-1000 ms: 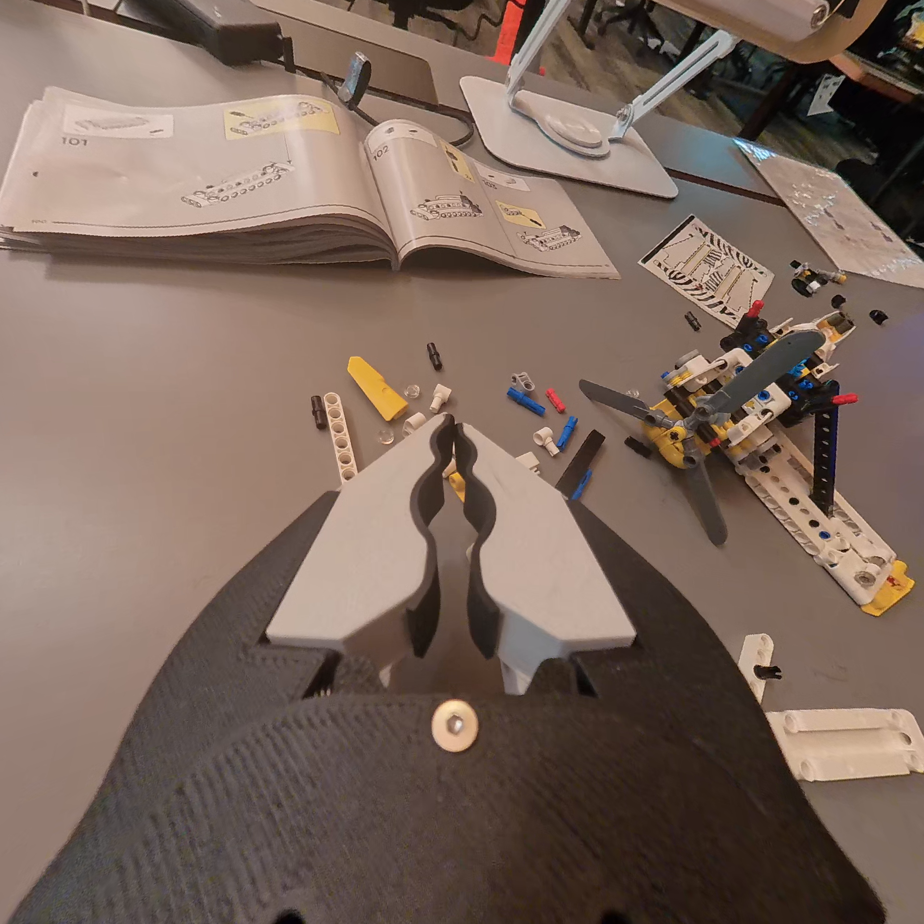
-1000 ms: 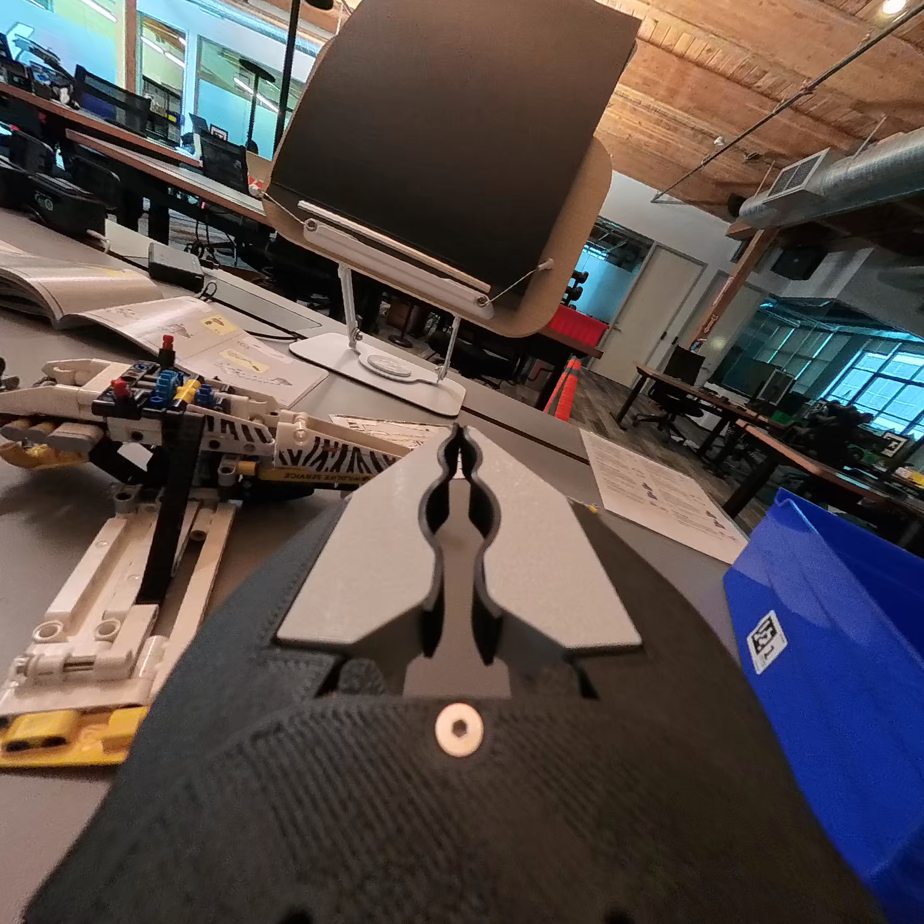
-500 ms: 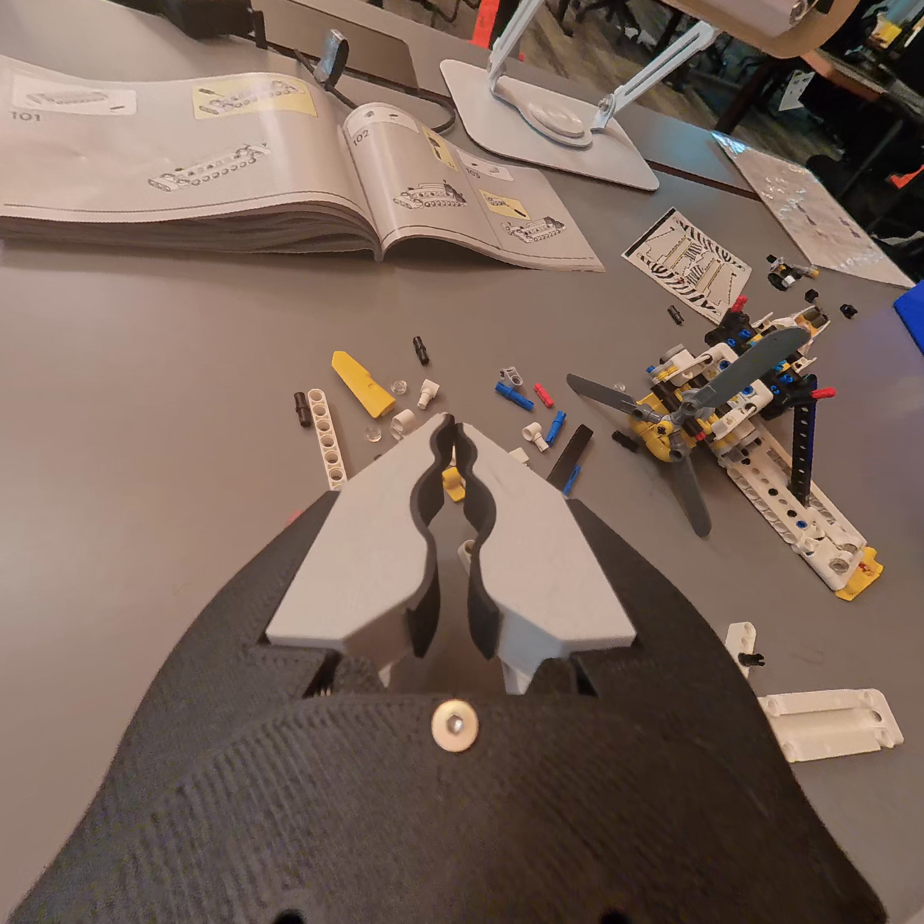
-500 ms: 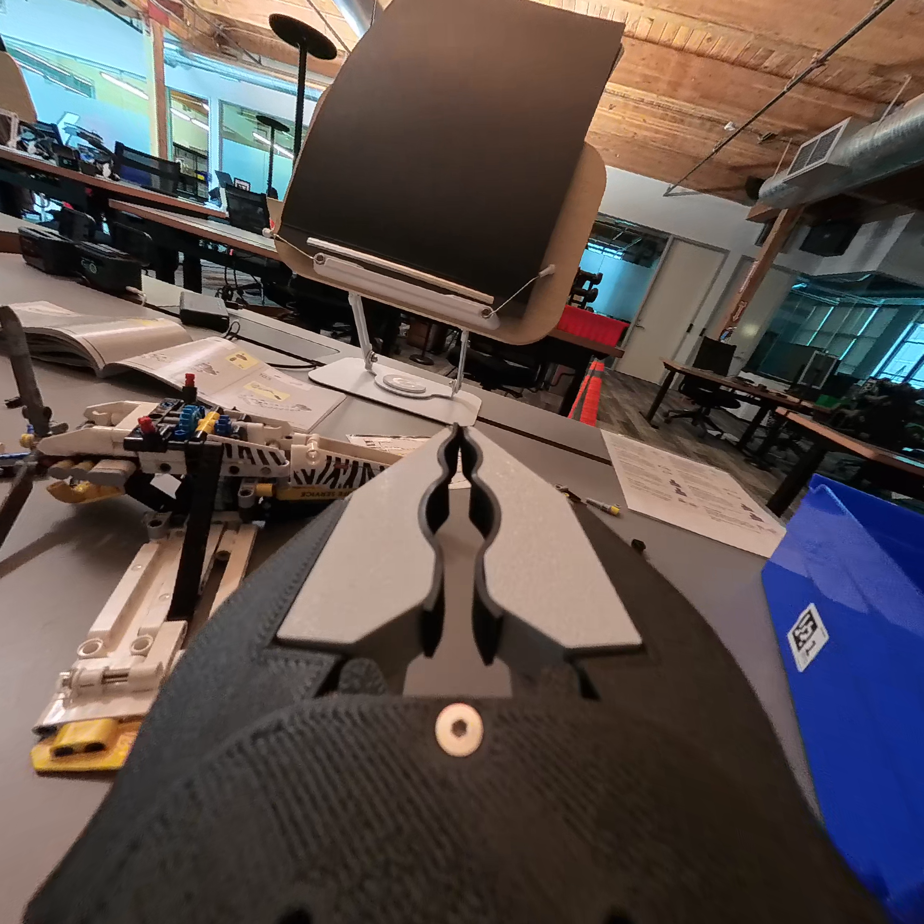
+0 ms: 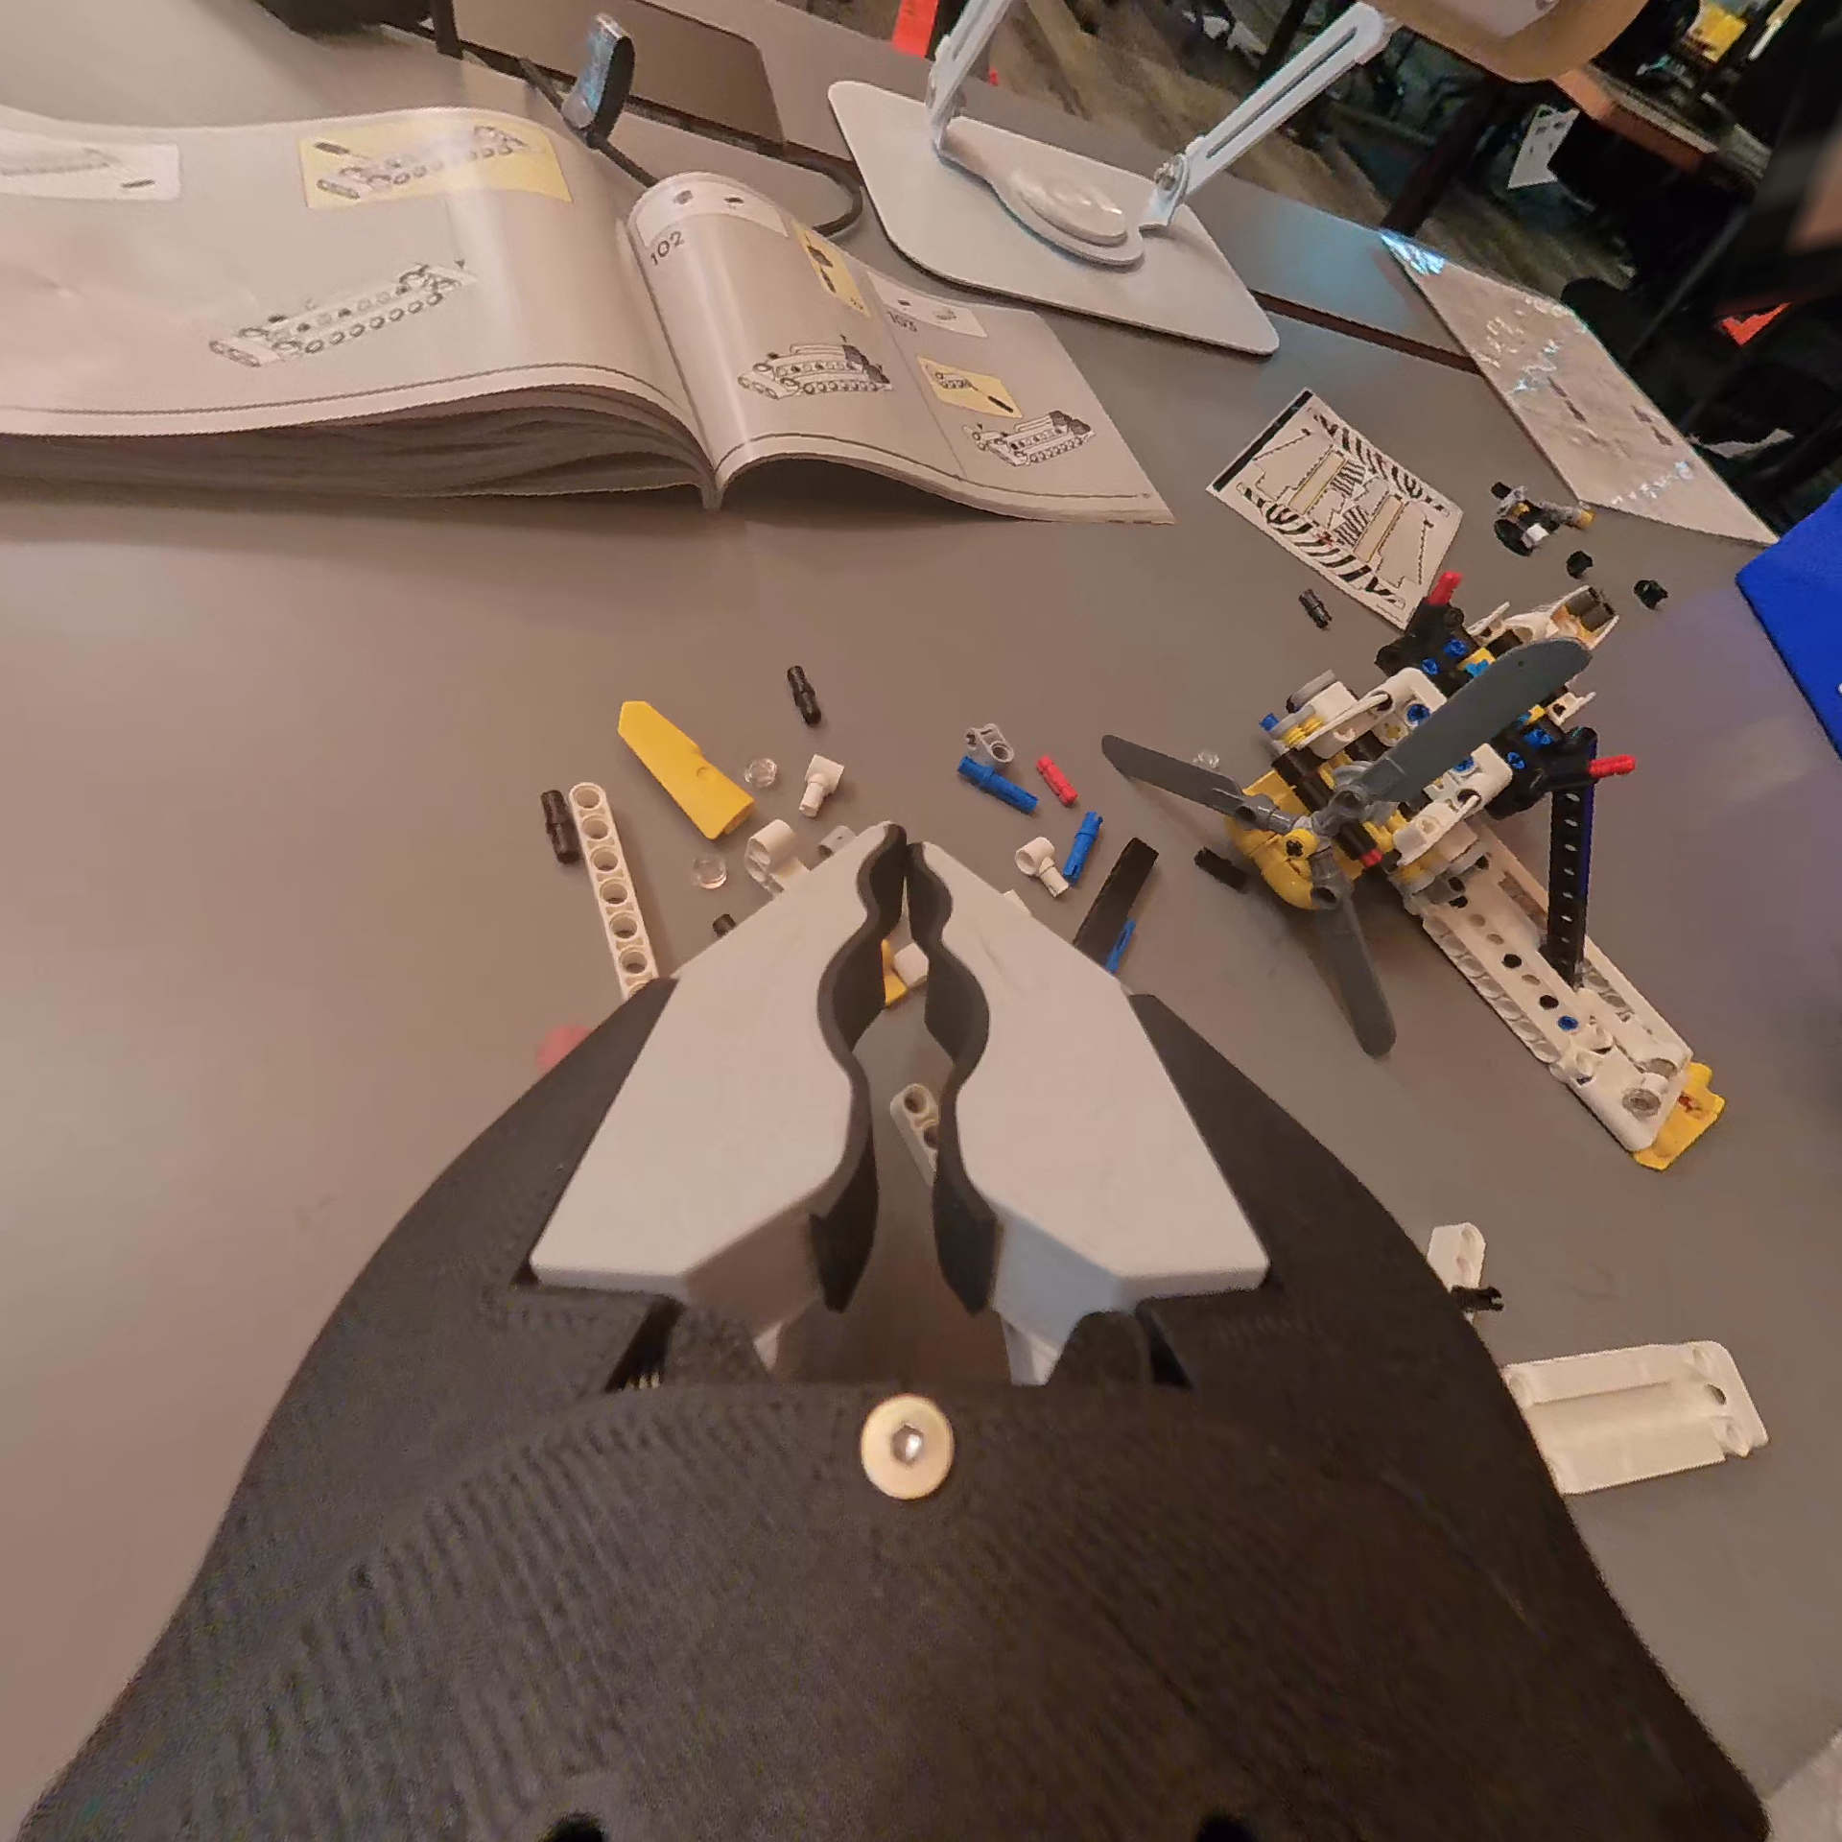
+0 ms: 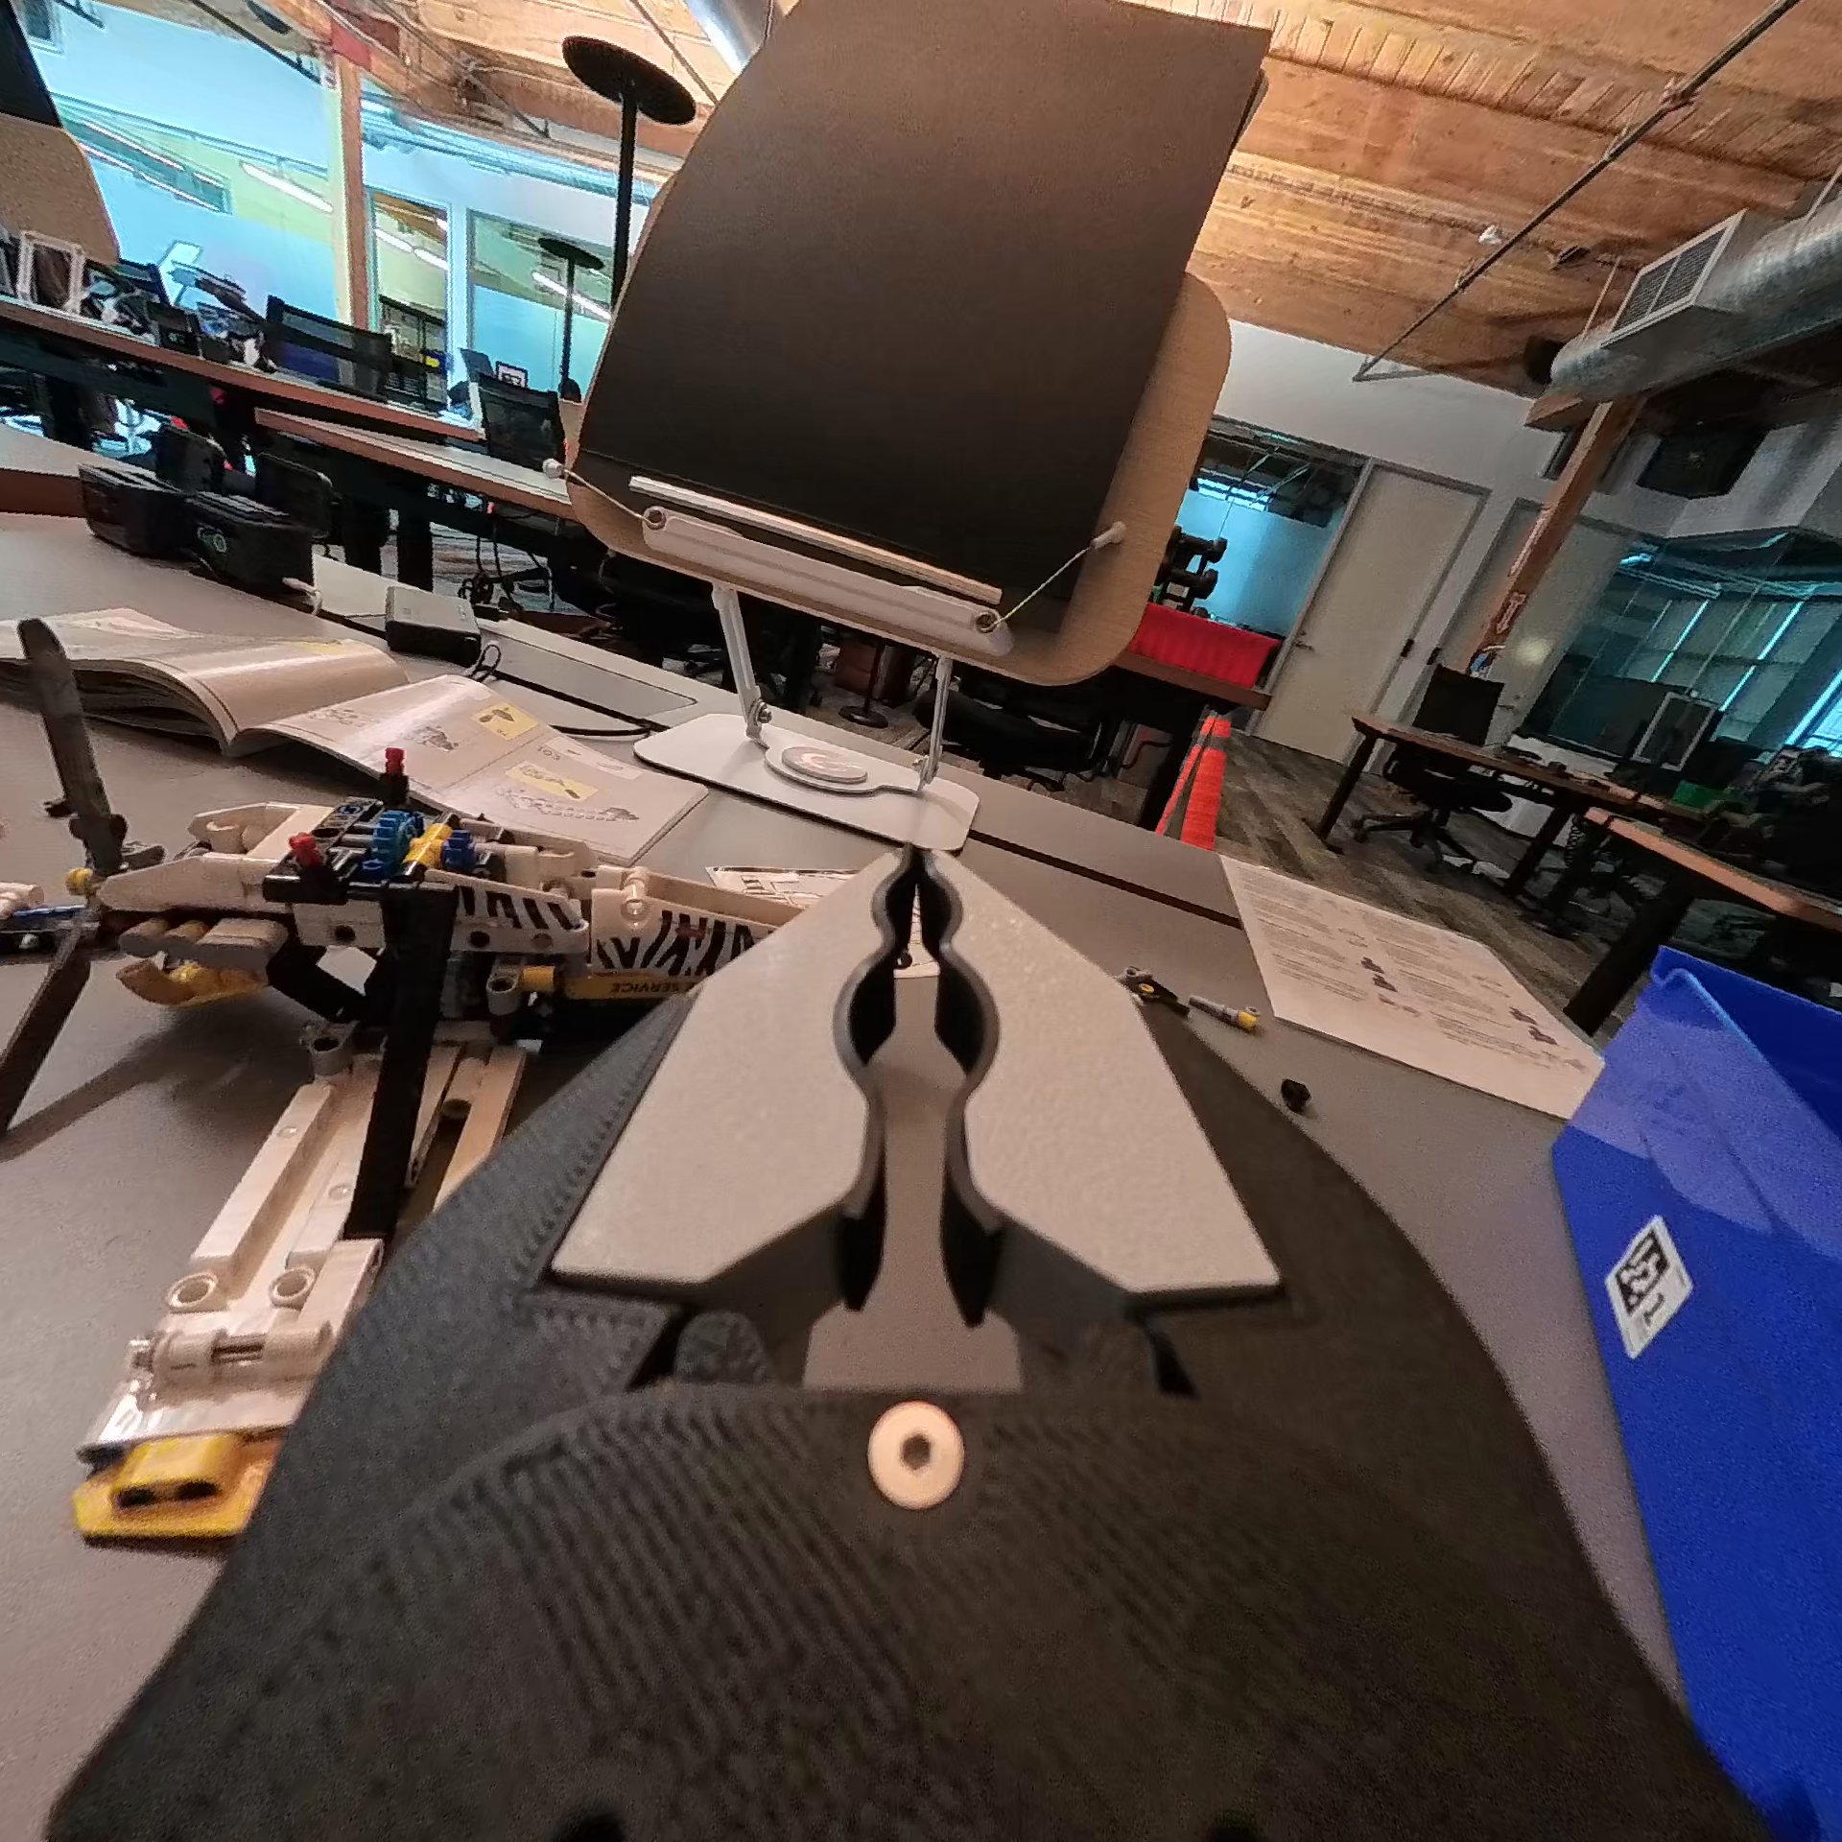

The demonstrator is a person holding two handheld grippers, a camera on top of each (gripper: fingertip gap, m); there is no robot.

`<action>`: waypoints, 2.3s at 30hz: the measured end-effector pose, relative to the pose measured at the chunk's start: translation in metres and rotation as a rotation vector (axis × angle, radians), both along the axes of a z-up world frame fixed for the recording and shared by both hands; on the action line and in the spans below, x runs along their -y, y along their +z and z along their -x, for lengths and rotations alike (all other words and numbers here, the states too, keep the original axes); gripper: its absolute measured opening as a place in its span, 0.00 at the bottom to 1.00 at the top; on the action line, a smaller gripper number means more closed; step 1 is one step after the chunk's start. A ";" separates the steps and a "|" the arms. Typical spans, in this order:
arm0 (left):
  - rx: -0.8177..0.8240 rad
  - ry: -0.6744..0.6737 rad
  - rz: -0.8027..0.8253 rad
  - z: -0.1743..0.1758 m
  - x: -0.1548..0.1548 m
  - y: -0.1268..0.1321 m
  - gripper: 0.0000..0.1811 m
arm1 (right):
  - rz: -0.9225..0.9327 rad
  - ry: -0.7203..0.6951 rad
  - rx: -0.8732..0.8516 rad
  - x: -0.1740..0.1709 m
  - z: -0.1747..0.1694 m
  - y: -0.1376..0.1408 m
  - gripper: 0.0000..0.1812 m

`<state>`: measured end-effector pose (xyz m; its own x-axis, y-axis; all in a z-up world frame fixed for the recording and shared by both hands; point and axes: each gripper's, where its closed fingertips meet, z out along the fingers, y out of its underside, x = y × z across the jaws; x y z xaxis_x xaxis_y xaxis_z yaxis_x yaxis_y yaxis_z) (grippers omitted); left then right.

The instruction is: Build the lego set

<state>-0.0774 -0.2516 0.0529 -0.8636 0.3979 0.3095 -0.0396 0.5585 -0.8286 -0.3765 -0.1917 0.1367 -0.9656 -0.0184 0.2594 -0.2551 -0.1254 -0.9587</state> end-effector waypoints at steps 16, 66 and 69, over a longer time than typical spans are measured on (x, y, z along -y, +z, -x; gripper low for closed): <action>0.283 -0.132 0.172 0.006 0.146 0.124 0.00 | 0.052 0.122 0.026 -0.010 -0.022 0.010 0.00; 1.270 0.282 0.467 -0.125 0.233 0.185 0.00 | 0.152 -0.054 -0.021 0.032 -0.016 0.035 0.00; 1.261 0.296 0.463 -0.132 0.234 0.188 0.00 | 0.204 -0.029 0.023 0.043 -0.016 0.052 0.00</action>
